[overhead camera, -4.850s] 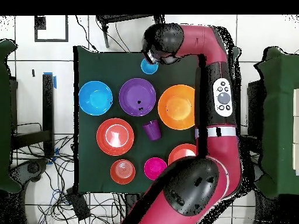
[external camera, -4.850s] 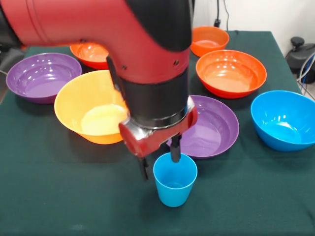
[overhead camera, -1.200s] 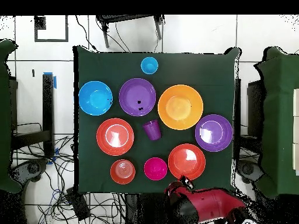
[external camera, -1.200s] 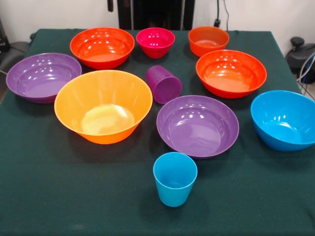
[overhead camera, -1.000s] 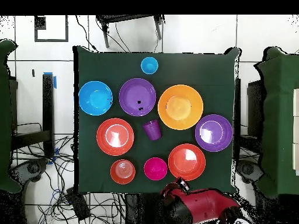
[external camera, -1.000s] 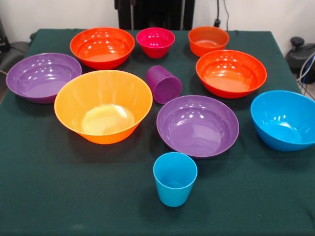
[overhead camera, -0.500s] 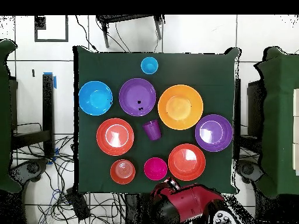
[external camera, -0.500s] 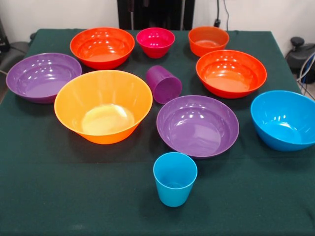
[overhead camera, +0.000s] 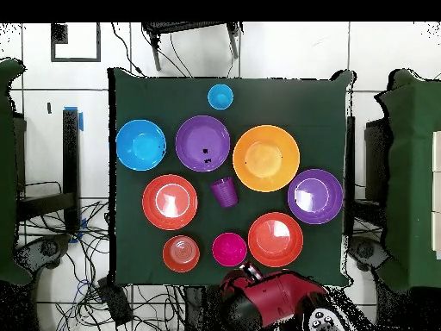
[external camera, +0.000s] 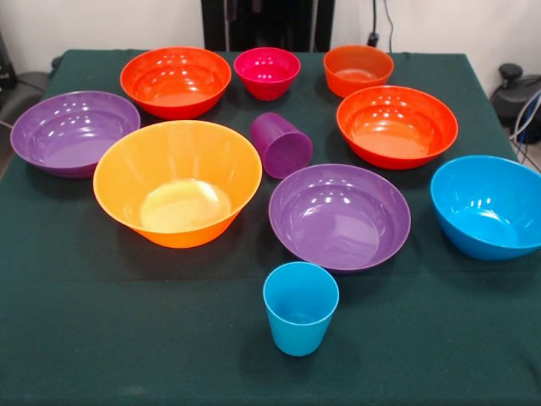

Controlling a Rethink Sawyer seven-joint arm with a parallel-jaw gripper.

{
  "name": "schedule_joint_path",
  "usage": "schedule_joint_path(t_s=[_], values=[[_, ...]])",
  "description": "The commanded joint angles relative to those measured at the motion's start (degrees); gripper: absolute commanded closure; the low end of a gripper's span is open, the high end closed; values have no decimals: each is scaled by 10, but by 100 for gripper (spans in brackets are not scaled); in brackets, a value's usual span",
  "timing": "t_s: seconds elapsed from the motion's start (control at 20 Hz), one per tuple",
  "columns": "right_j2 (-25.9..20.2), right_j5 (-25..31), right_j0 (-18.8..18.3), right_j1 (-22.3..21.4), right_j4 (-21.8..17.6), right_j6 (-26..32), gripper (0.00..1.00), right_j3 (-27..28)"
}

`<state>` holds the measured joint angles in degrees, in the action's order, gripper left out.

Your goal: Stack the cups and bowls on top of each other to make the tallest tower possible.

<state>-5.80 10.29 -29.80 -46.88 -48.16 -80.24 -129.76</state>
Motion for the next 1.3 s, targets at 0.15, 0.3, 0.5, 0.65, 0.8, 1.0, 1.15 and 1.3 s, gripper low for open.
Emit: schedule_joint_path(t_s=[0.15,0.3,0.5,0.65,0.8,1.0,1.15,1.3], values=[[-29,-14,19,56,22,-83,0,50],[-33,-9,20,59,23,-78,0,57],[-42,-2,20,65,25,-72,0,66],[-46,1,18,68,27,-69,0,72],[-48,5,21,72,28,-68,0,79],[-50,9,26,75,31,-67,0,87],[-52,10,30,79,35,-67,0,92],[-54,12,34,84,38,-66,0,100]])
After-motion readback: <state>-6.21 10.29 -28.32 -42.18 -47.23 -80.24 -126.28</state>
